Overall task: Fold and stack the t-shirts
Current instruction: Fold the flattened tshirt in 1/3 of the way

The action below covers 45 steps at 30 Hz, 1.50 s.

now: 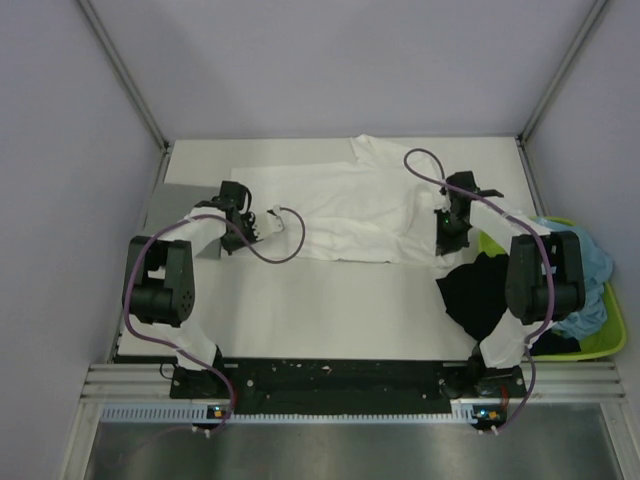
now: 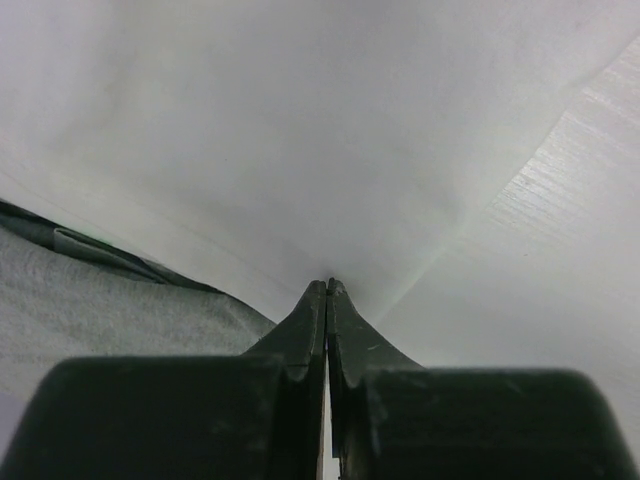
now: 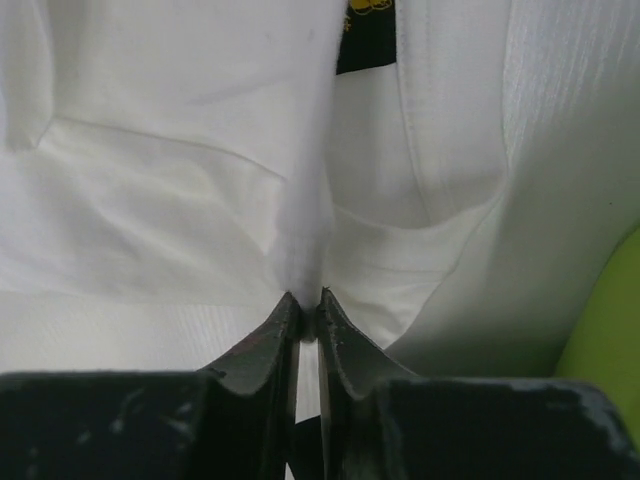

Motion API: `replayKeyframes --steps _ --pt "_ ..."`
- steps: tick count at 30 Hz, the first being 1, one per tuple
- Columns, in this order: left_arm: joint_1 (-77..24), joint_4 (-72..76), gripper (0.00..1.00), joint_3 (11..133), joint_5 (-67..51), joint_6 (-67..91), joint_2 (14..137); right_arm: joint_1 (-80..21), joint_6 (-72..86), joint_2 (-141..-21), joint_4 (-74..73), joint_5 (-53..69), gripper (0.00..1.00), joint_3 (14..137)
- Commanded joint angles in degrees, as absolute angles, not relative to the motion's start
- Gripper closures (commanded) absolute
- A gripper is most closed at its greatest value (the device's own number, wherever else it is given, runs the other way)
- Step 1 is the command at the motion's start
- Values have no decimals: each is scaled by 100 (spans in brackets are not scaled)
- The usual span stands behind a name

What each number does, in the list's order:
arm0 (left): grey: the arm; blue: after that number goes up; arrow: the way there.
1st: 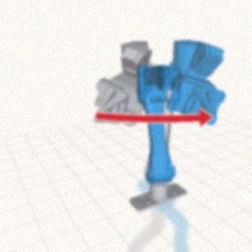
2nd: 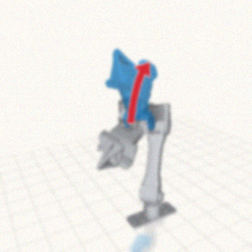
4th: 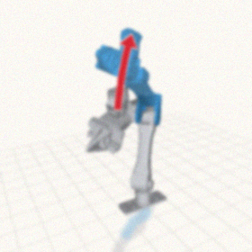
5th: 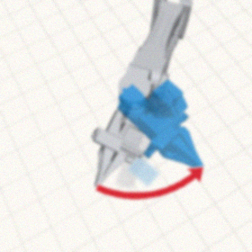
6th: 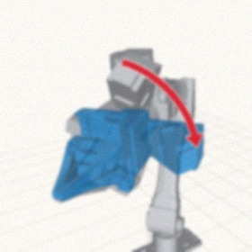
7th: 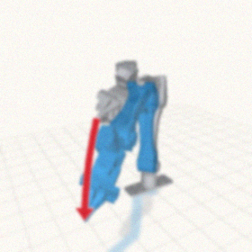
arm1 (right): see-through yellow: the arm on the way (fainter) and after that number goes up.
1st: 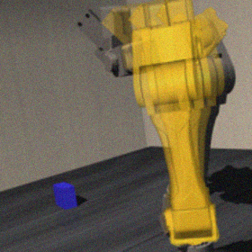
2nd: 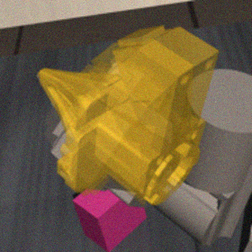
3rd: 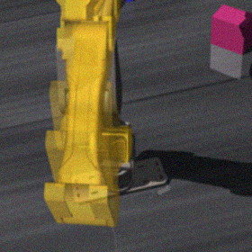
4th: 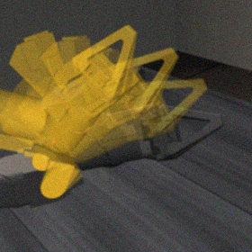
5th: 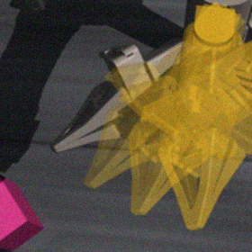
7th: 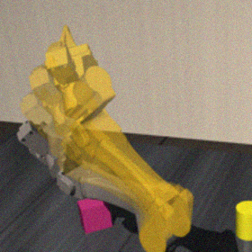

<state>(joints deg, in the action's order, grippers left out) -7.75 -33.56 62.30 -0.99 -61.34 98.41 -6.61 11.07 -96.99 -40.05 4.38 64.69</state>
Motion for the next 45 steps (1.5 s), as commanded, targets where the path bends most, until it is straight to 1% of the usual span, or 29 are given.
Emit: replayKeyframes --steps 1,3,10,14,18,29,30,31,32,33,34,35,36,37,40,41,43,45 --pt "-756 -3234 100 6056 -53 -6012 9572 -563 1169 -9668 -3823 -481 97 6425" --pt "-765 -3322 100 5959 -53 -6029 9493 -501 1143 -9607 -3911 -728 100 6425" --pt "-765 -3989 100 5854 -53 -5968 9378 -387 1055 -9449 -4166 -1195 100 6302" --pt "-773 -4411 100 5669 -386 -5845 9168 -290 1028 -9361 -4254 -1327 100 6311" --pt "-773 -4500 100 5476 -650 -5713 8956 -281 976 -9273 -4307 -1415 100 6267" --pt "-782 -5027 100 5669 -791 -5493 8886 -290 967 -9325 -4324 -1521 100 6302" --pt "-782 -5088 97 5678 -765 -5493 8877 -290 967 -9325 -4324 -1529 99 6310" --pt "-782 -5167 89 5695 -773 -5511 8868 -290 949 -9325 -4333 -1538 92 6328" --pt "-782 -5264 79 5739 -782 -5528 8877 -290 941 -9299 -4342 -1547 81 6363" --pt "-782 -5360 67 5844 -782 -5520 8886 -290 923 -9290 -4342 -1521 72 6398" --pt "-782 -5483 59 5949 -800 -5511 8894 -290 888 -9255 -4350 -1407 65 6485" --pt "-782 -5597 47 6072 -809 -5511 8903 -290 862 -9211 -4351 -1319 59 6539" --pt "-782 -5720 40 6256 -843 -5502 8921 -299 835 -9159 -4351 -1197 54 6687" --pt "-782 -5817 36 6423 -887 -5458 8930 -299 818 -9106 -4368 -1047 51 6836" --pt "-782 -6212 35 7152 -1203 -5318 9044 -421 782 -8948 -4368 -1107 45 7249" --pt "-774 -6275 35 7415 -1343 -5248 9105 -509 782 -8939 -4368 -1186 42 7381" --pt "-765 -6197 36 7847 -1546 -4967 9263 -667 677 -9035 -4316 -1134 41 7628" --pt "-765 -5916 41 8198 -1565 -4537 9517 -860 345 -9201 -4149 -715 41 7769"
